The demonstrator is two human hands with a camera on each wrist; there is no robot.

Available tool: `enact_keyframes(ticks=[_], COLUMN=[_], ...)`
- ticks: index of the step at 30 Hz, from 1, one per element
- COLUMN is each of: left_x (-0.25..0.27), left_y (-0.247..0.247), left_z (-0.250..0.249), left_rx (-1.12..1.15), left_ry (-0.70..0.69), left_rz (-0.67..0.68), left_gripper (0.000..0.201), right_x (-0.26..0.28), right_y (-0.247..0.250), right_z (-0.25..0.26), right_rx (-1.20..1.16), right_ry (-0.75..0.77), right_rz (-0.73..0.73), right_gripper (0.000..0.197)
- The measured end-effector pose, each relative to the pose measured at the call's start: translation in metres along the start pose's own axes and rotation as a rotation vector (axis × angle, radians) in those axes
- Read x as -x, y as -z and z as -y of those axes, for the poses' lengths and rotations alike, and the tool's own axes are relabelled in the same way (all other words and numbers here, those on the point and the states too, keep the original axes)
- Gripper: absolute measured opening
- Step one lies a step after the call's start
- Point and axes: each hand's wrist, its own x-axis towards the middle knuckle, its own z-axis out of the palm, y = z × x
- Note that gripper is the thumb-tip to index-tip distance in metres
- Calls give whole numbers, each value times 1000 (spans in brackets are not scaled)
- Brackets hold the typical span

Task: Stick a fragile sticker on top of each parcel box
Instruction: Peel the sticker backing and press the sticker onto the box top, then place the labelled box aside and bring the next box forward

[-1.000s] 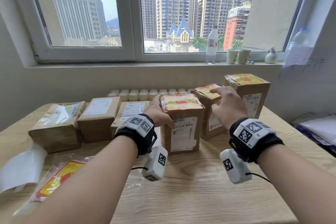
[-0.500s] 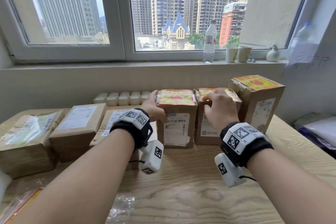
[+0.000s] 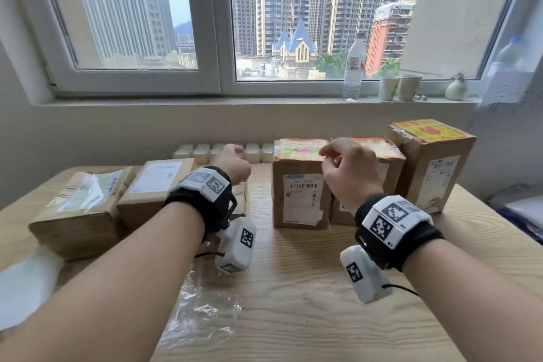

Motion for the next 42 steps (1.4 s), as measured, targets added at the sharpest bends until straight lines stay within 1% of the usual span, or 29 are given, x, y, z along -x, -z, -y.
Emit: enact_keyframes(ticks=[3, 7, 9, 11, 14, 18, 21, 24, 26, 31, 34, 38, 40, 42], left_x=[6, 17, 20, 21, 20, 19, 18, 21, 23, 28, 34, 42, 46, 51], left_y=[25, 41, 45, 47, 48, 44, 43, 41, 39, 38, 39, 42, 44, 47], left_z=[21, 47, 55, 62, 72, 78, 82, 87, 92, 99, 98, 103, 106, 107], left_rx=[-21, -35, -24, -23, -44, -58, -92, -116, -105, -51, -33, 126, 170, 224], left_ry=[51, 102, 113, 131, 151, 151, 131, 111, 107, 105, 104, 148, 165, 185], left_rz=[-79, -110, -129, -135, -136, -154, -179, -215, -224, -232, -230, -196, -163, -111], left_gripper=[52, 48, 45, 43, 42, 42, 43, 42, 43, 43, 48, 59, 58, 51], right_x=[9, 21, 27, 31, 36, 40, 41, 43, 45, 48, 52, 57, 61, 63], right_y=[-13, -43, -59, -74, -90, -105, -112, -112, -111, -108, -103, -97, -94, -92], right_z=[21, 42, 50, 54, 60, 63, 64, 65, 65, 63, 62, 61, 60, 59], right_rx=[-66, -86, -79, -96, -127, -148, -209, -322, -389, -408, -434, -482, -487, -486], right_ry=[-43, -122, -164, -221, -283, -313, -380, -497, -554, -561, -573, -584, -576, -569], right_rz=[151, 386, 479, 552, 622, 715, 759, 820, 838, 842, 840, 833, 824, 822], right_gripper=[17, 16, 16, 23, 37, 43, 44, 42, 45, 51, 51, 52, 52, 52])
